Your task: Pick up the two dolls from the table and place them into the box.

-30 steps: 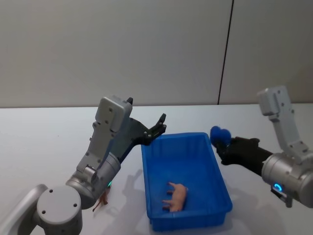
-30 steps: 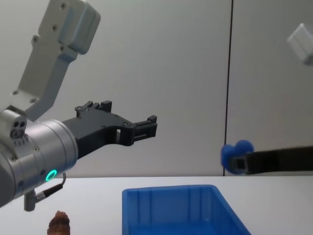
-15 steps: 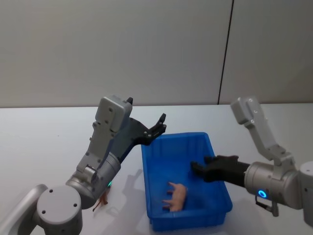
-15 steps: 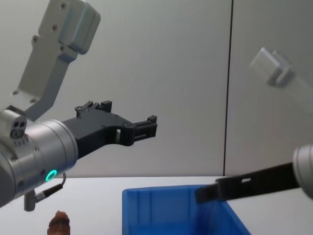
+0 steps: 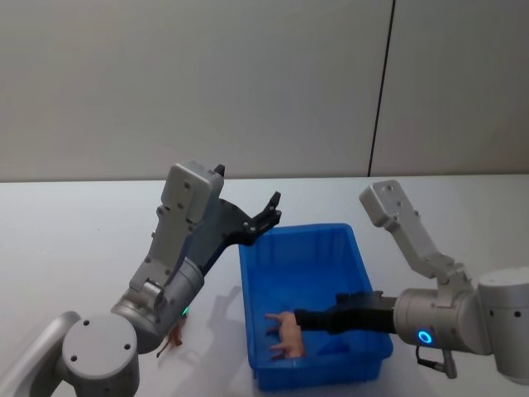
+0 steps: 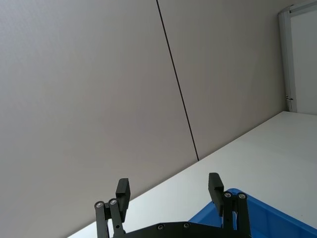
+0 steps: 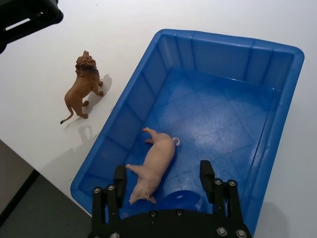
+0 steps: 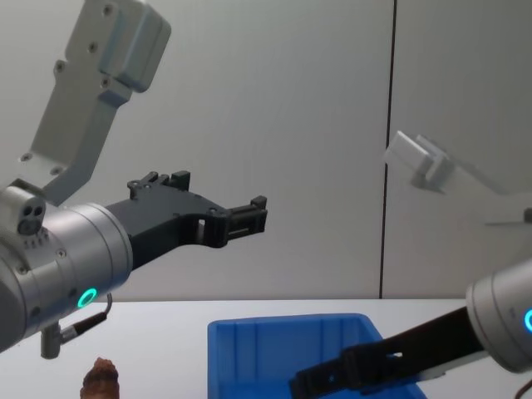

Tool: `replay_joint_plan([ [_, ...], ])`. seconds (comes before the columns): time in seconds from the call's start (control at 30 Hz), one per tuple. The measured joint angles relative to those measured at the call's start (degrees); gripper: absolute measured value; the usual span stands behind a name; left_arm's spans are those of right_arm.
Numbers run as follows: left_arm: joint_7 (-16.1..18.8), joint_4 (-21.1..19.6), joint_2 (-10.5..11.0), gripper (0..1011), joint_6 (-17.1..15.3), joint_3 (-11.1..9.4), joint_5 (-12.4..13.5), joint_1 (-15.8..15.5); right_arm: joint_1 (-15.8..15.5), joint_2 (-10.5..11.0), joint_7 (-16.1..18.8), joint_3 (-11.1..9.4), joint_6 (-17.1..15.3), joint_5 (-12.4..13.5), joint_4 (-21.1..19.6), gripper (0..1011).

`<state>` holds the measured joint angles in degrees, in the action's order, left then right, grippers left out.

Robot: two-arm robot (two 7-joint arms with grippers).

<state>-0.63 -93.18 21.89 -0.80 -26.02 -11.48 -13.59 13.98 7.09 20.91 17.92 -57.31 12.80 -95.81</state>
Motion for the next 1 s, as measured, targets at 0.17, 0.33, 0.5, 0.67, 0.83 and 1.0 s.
replay_joint_plan([
  [0.17,0.0,0.0,0.0,1003,0.0,0.0,0.0,0.0,0.1,-0.02,-0.17,-0.45,-0.29,0.46,-0.19,985],
  [0.33,0.0,0.0,0.0,1003,0.0,0.0,0.0,0.0,0.0,0.23,-1.19,-1.41,0.7,1.39,-1.13,1001],
  [0.5,0.0,0.0,0.0,1003,0.0,0.0,0.0,0.0,-0.38,0.76,-2.47,-2.79,2.37,2.71,-2.43,1001],
  [0.67,0.0,0.0,0.0,1003,0.0,0.0,0.0,0.0,-0.95,1.51,-4.75,-4.78,4.78,4.85,-3.9,1001],
  [0.83,0.0,0.0,0.0,1003,0.0,0.0,0.0,0.0,-1.51,2.17,-7.05,-6.74,6.67,6.98,-4.99,1001],
  [1.0,0.0,0.0,0.0,1003,0.0,0.0,0.0,0.0,-2.14,2.98,-9.86,-9.14,8.66,9.44,-6.01,1001],
])
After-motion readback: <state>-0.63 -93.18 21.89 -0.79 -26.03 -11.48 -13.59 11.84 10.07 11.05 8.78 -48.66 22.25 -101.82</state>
